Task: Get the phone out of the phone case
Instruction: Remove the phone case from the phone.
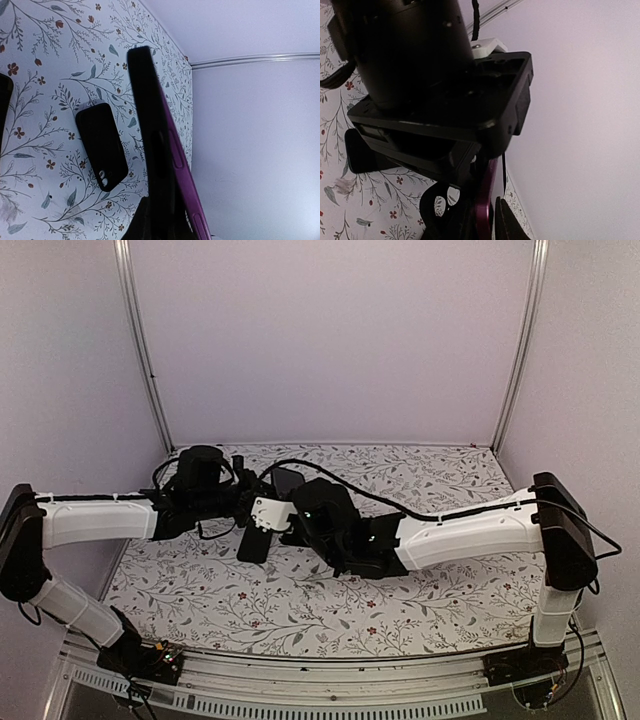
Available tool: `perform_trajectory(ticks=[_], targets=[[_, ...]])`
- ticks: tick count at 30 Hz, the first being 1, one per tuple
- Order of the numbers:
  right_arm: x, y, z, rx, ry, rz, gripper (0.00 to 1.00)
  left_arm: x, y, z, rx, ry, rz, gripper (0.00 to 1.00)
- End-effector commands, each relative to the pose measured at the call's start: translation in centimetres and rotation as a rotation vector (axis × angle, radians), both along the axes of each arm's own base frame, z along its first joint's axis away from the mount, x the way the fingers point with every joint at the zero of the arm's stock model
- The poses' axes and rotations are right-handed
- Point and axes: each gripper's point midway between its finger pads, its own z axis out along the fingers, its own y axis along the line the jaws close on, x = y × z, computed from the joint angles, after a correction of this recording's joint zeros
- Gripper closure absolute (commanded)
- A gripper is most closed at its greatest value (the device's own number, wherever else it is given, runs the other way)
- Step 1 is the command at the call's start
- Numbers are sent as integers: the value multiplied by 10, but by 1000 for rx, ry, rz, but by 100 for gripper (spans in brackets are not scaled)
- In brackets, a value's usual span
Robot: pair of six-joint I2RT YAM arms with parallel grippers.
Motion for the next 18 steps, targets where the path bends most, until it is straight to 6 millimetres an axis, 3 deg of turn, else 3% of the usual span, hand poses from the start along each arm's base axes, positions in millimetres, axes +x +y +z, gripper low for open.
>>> perform_trajectory(ticks=[1,3,10,18], targets=[[2,-2,-3,4,-14,-34,95,-1,-9,46,-82,-109,-18,100],[3,-4,-1,8,-16,-47,99,-1,-10,47,-86,-109,-20,100],[-2,-6,-2,-5,-25,-53,100,-1,-10,47,-89,-109,-12,100],[-50,1,32,45,40,35,100,12,-5,26,-54,-80,25,100]])
